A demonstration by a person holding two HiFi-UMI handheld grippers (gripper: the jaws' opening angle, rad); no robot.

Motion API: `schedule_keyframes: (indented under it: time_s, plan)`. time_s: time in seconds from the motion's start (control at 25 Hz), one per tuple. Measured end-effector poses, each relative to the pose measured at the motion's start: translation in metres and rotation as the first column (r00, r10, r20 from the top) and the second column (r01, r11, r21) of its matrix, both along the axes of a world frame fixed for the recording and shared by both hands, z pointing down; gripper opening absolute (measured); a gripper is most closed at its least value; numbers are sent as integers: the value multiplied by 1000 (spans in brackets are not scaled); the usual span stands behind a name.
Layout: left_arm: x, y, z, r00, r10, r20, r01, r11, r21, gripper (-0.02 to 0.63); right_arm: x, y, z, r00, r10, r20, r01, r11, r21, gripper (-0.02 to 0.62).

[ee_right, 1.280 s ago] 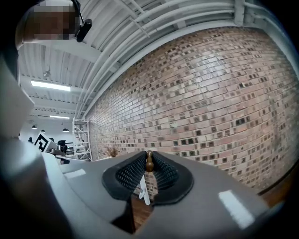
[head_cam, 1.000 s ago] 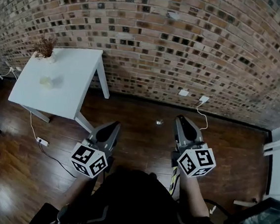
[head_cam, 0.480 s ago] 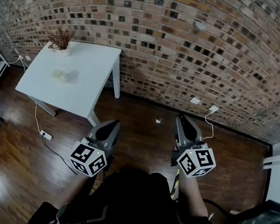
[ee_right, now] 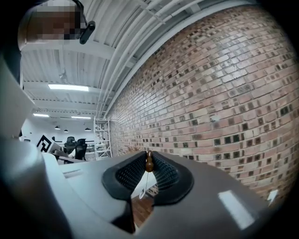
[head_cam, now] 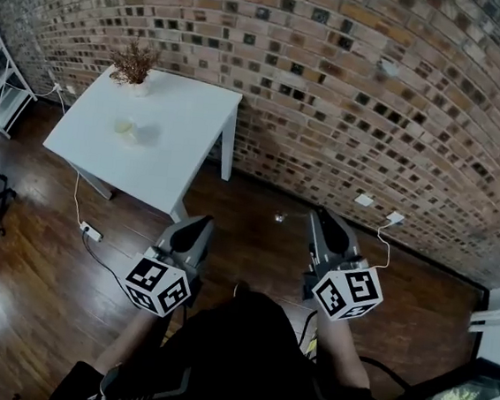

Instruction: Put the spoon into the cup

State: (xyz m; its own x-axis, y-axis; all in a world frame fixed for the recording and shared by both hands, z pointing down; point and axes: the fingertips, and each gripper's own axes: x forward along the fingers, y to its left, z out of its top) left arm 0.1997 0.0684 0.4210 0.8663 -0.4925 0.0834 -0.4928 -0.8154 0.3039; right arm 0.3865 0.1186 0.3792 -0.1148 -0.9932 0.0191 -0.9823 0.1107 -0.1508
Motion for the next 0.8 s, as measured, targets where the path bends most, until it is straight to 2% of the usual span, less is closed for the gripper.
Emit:
schedule_keyframes:
  time_s: [0.56,0.8]
  plan:
    - [-4,-72,-16,988,-142,52,141,990,25,-6,2,-87,-9,989,-147,25,146,989,30,51]
    - [-24,-96,-14,979,-194,59,192,981,37,-6,-15,-114,-7,980,-197,20,197,980,10,51]
